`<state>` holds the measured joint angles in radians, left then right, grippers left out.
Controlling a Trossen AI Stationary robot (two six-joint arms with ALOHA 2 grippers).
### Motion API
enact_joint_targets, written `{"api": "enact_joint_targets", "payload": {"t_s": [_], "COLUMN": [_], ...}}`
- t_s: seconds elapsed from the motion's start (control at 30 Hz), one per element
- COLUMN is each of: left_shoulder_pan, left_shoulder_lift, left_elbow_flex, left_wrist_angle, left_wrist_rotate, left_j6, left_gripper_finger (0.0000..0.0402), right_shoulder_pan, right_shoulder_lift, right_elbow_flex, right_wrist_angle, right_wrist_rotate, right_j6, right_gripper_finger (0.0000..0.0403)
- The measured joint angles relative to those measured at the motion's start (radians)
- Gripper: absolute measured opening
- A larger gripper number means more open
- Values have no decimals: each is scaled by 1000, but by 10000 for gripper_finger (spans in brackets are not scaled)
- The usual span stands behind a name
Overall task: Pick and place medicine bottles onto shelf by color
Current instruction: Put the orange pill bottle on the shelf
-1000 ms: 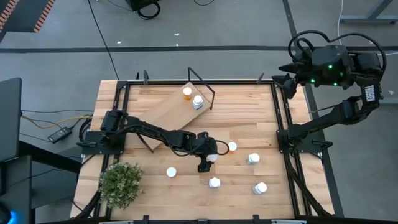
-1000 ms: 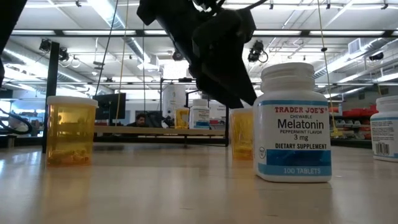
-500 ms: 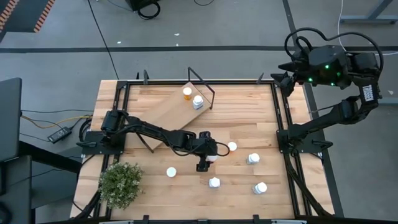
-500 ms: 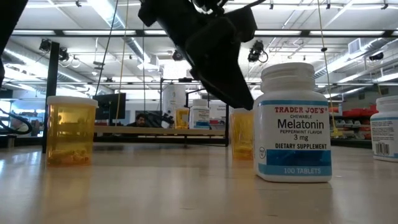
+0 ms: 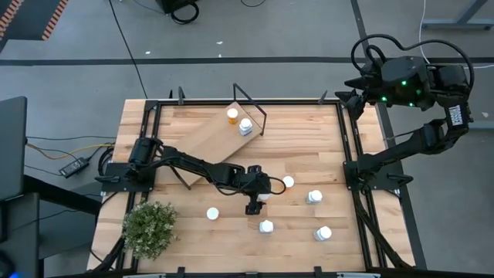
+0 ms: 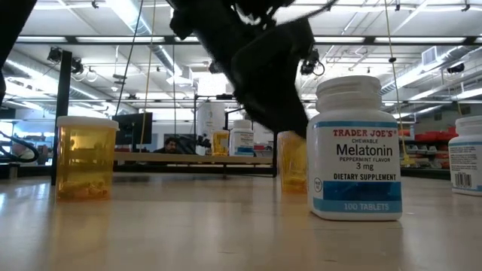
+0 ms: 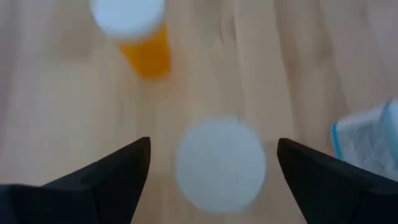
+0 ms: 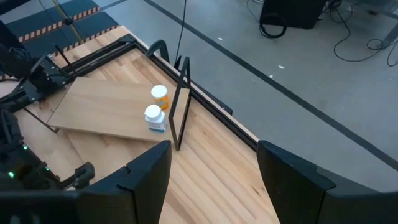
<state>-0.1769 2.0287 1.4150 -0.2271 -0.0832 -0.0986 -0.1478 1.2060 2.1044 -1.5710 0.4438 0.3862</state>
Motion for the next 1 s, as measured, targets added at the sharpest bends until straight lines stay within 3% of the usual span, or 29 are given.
{"api": "enact_joint_targets", "payload": {"t_s": [0.3, 0.4, 0.53, 0.63, 0.77, 0.83, 1.0], "left_shoulder_pan": [0, 2, 13, 13, 10, 8, -1], "left_shoulder_lift": [-80, -83, -80, -80, -80, -80, -63], "left_elbow_flex": [60, 73, 79, 79, 79, 79, 79], "left_wrist_angle": [-88, -145, -177, -174, -160, -160, -160], "left_wrist_rotate": [-16, -56, -71, -64, 30, 68, 76], "left_j6": [-3, -22, -77, -75, -68, -68, -38], "left_gripper_finger": [354, 337, 260, 168, 36, 14, 5], "right_shoulder_pan": [0, 0, 0, 0, 0, 0, 0], "right_shoulder_lift": [0, 0, 0, 0, 0, 0, 0], "right_elbow_flex": [0, 0, 0, 0, 0, 0, 0], "right_wrist_angle": [0, 0, 0, 0, 0, 0, 0], "right_wrist_rotate": [-4, -4, -4, -4, -4, -4, -4], "right_j6": [0, 0, -1, -1, -8, -9, -10], "right_gripper_finger": [245, 245, 245, 245, 245, 245, 245]}}
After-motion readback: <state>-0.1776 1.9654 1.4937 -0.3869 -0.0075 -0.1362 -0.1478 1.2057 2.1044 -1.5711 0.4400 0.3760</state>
